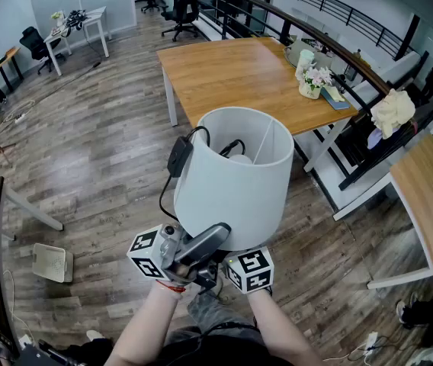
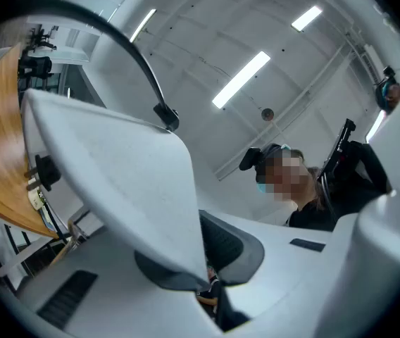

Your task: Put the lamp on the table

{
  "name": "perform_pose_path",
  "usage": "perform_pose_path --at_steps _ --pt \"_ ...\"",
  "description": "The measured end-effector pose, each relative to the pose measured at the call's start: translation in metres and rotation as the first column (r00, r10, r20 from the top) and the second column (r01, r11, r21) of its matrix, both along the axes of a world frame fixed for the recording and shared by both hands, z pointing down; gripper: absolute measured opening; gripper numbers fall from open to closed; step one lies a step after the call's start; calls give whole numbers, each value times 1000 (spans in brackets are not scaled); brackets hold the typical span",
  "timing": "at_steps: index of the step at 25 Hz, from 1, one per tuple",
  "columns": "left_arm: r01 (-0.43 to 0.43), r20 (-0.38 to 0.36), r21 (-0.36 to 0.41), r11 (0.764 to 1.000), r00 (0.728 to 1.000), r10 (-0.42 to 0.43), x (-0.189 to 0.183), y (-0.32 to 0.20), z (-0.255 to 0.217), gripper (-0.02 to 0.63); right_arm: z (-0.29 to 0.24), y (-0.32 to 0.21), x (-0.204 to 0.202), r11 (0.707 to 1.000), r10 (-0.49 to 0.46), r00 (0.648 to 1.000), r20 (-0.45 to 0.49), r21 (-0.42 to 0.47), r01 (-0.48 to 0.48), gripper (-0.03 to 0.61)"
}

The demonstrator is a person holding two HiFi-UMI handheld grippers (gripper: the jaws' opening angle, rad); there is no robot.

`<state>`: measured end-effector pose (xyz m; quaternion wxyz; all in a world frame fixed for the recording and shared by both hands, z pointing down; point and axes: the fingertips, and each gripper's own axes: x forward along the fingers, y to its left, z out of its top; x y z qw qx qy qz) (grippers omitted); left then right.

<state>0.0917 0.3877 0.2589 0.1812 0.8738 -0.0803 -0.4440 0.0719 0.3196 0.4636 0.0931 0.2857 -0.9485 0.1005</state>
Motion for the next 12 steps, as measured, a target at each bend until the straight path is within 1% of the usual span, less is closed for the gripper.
perform_pose_path --at_steps 5,12 --pt "18 18 15 1000 1000 -18 -15 -39 -1 0 -1 -39 -17 1000 5 1000 8 -8 -5 187" --pt "61 39 66 996 997 -64 -32 -83 3 2 2 -83 -36 1000 5 1000 13 -16 -4 187"
